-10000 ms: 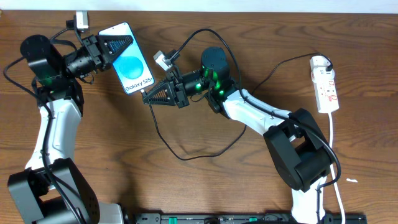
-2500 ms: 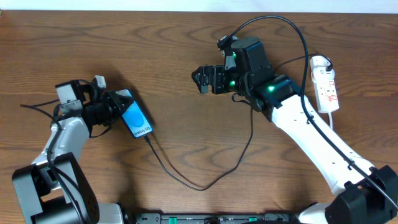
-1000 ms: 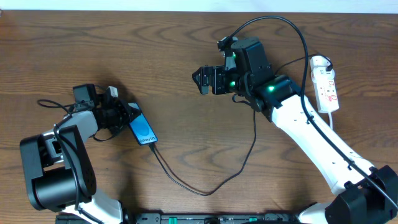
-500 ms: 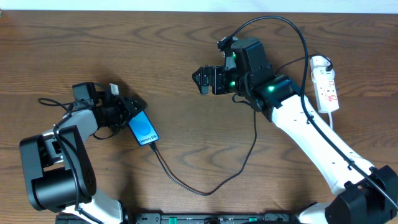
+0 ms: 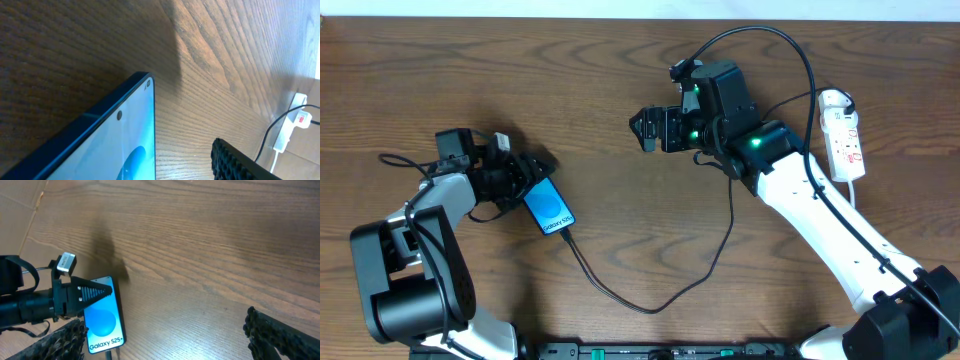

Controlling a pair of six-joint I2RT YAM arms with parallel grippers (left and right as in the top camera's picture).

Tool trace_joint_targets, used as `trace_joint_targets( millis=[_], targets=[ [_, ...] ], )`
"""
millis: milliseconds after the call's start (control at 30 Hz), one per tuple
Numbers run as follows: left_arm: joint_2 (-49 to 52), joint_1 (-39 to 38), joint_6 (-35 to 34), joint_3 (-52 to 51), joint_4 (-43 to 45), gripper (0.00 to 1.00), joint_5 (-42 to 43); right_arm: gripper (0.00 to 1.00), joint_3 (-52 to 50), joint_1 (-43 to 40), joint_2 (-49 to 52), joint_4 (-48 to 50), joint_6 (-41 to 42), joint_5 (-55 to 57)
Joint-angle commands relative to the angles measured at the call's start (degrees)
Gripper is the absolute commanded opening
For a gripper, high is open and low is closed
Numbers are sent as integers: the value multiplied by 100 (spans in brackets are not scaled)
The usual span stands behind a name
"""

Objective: Plug charger to phone and switch on socket
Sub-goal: 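Lower the phone with the left gripper and lay it flat on the table, then release the phone from the left gripper and raise the left gripper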

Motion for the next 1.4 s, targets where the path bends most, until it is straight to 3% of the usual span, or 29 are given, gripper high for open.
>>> trace_joint_targets(
  millis=[0, 233, 500, 1133, 1167, 1200, 1367],
  targets=[
    [240, 24, 74, -188, -223, 68, -1113, 99, 50, 17, -96, -9, -85, 48],
    [240, 24, 74, -188, -372, 69, -1141, 99, 50, 17, -96, -26, -85, 48],
    [240, 24, 74, -188, -739, 70, -1823, 99, 50, 17, -96, -28, -85, 48],
    [240, 24, 76, -188, -933, 77, -1869, 99, 50, 17, -96, -66, -131, 48],
    [240, 24, 76, -188, -949, 87, -1869, 99, 50, 17, -96, -66, -144, 48],
    [240, 24, 76, -188, -964, 89, -1869, 99, 50, 17, -96, -66, -144, 48],
    [240, 24, 76, -188, -966, 91, -1869, 99, 50, 17, -96, -68, -144, 48]
  ],
)
